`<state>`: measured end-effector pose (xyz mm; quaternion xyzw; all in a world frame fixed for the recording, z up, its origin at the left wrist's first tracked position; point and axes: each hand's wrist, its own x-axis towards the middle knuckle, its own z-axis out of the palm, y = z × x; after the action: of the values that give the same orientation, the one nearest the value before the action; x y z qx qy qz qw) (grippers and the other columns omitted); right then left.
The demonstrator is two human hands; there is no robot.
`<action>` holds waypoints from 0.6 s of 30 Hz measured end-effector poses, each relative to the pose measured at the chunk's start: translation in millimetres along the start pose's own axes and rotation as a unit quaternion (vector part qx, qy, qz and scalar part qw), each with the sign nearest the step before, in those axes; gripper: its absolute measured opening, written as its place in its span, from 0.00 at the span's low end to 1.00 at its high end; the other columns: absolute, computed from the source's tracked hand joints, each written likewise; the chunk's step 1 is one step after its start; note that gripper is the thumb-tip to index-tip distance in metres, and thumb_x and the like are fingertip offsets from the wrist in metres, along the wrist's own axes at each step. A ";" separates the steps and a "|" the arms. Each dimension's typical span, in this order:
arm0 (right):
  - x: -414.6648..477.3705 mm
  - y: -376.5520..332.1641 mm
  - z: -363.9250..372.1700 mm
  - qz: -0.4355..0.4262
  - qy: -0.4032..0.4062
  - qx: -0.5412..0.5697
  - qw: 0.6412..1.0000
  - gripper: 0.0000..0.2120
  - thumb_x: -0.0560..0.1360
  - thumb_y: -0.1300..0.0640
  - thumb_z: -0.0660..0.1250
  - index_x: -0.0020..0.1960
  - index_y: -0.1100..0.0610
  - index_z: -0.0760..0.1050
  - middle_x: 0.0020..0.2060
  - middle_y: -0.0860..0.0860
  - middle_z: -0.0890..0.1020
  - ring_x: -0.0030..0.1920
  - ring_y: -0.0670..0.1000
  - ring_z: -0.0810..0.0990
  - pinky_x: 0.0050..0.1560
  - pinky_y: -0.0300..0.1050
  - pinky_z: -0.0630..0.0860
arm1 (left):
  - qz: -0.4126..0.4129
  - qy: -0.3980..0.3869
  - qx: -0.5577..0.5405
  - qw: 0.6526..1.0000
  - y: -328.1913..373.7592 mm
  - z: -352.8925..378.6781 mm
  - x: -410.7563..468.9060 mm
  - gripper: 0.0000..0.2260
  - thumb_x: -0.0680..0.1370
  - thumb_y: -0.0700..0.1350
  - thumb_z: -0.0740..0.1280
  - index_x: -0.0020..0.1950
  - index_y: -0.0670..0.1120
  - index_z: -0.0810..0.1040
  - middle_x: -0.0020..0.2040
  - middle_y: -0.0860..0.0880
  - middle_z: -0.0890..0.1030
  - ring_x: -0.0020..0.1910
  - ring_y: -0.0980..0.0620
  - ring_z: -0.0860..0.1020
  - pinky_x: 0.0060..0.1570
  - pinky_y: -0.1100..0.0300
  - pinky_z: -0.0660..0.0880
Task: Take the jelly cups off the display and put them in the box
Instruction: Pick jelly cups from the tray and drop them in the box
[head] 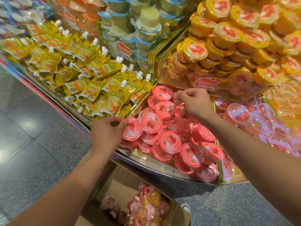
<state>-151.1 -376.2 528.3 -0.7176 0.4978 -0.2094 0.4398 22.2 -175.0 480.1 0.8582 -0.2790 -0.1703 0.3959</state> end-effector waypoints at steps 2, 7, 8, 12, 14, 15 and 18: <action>0.6 0.6 -1.2 -0.002 0.002 -0.003 1.000 0.16 0.81 0.54 0.65 0.40 0.61 0.83 0.32 0.52 0.85 0.27 0.59 0.82 0.30 0.50 0.76 | 0.017 0.012 0.023 1.000 2.2 -2.8 -0.5 0.09 0.74 0.53 0.75 0.45 0.47 0.86 0.37 0.55 0.82 0.39 0.53 0.80 0.41 0.57 0.73; -5.1 0.7 0.8 -0.044 -0.011 -0.065 0.997 0.16 0.79 0.50 0.66 0.37 0.55 0.83 0.29 0.50 0.84 0.27 0.48 0.81 0.32 0.46 0.74 | 0.043 -0.008 0.051 0.998 1.3 -10.0 -5.3 0.16 0.74 0.62 0.70 0.48 0.51 0.87 0.38 0.56 0.84 0.39 0.54 0.81 0.41 0.53 0.78; -8.9 -0.2 1.3 -0.063 -0.014 -0.092 0.994 0.16 0.79 0.50 0.65 0.37 0.55 0.83 0.29 0.49 0.83 0.27 0.45 0.78 0.32 0.44 0.72 | 0.047 -0.013 0.059 0.997 0.5 -11.9 -6.5 0.17 0.74 0.64 0.69 0.49 0.51 0.87 0.39 0.56 0.84 0.39 0.54 0.81 0.41 0.53 0.79; -28.2 -6.8 4.1 -0.130 -0.047 -0.168 0.976 0.13 0.79 0.49 0.65 0.40 0.53 0.82 0.36 0.48 0.84 0.40 0.47 0.80 0.44 0.49 0.77 | 0.051 -0.018 0.076 0.996 -0.9 -23.2 -13.4 0.21 0.74 0.67 0.66 0.52 0.52 0.86 0.43 0.55 0.85 0.42 0.52 0.81 0.43 0.53 0.78; -40.8 -10.1 5.8 -0.144 -0.077 -0.192 0.968 0.11 0.80 0.49 0.65 0.50 0.53 0.84 0.49 0.49 0.86 0.53 0.49 0.82 0.53 0.44 0.74 | 0.049 -0.023 0.079 0.995 -0.8 -28.7 -17.6 0.23 0.73 0.67 0.66 0.54 0.51 0.85 0.46 0.52 0.86 0.46 0.49 0.82 0.46 0.52 0.78; -48.8 -11.6 6.2 -0.162 -0.086 -0.216 0.959 0.12 0.80 0.49 0.66 0.55 0.55 0.84 0.55 0.49 0.85 0.58 0.49 0.80 0.55 0.39 0.70 | 0.053 -0.027 0.084 0.995 -1.0 -31.6 -19.8 0.23 0.74 0.67 0.66 0.56 0.50 0.85 0.50 0.51 0.86 0.50 0.48 0.82 0.49 0.52 0.78; -76.7 -8.3 10.6 -0.239 -0.111 -0.283 0.922 0.23 0.81 0.43 0.63 0.67 0.58 0.78 0.67 0.53 0.78 0.69 0.53 0.73 0.67 0.37 0.59 | 0.115 -0.061 0.131 0.983 -5.7 -43.4 -29.5 0.26 0.77 0.68 0.61 0.60 0.50 0.84 0.60 0.49 0.83 0.61 0.46 0.79 0.58 0.50 0.75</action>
<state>-170.8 -301.9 540.3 -0.9286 0.2975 -0.0774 0.2078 23.3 -128.5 505.1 0.8529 -0.4194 -0.1375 0.2788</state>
